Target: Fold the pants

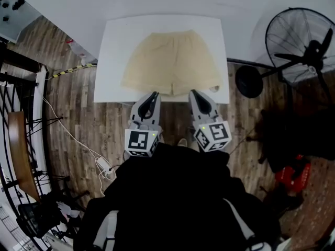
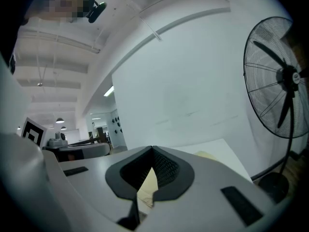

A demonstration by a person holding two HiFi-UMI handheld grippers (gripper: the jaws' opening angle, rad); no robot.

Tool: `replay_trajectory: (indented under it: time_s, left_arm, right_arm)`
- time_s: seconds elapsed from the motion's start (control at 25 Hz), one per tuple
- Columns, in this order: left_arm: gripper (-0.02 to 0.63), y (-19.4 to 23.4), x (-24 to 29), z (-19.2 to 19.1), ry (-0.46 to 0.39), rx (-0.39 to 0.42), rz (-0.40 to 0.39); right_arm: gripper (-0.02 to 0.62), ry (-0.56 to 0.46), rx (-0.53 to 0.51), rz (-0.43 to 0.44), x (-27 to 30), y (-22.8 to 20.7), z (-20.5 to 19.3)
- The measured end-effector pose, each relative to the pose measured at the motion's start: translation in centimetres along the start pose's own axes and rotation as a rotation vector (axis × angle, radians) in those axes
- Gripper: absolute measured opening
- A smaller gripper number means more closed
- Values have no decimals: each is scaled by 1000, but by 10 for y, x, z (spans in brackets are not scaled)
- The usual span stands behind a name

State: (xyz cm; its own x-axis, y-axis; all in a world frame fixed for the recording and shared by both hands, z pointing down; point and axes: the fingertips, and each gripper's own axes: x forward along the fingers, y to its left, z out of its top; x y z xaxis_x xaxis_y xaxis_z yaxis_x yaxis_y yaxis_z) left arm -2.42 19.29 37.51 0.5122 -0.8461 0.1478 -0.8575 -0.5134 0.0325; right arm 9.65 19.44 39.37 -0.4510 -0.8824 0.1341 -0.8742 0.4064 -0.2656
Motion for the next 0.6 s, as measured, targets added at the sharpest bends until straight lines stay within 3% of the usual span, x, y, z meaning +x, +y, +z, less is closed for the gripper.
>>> replay_trajectory:
  time_s: [0.2,0.32,0.6]
  left_arm:
    - [25,72,43,7,19,28,-44]
    - [25,120,70,1,41,-4,-61]
    - [25,185,103,-4,66,-58,-122]
  right_arm:
    - [-8,19,-11,-64,63,-4,6]
    - [-8,41,-17,-90,109,0,8]
    - [-8,31,-49,-167,182,22,11]
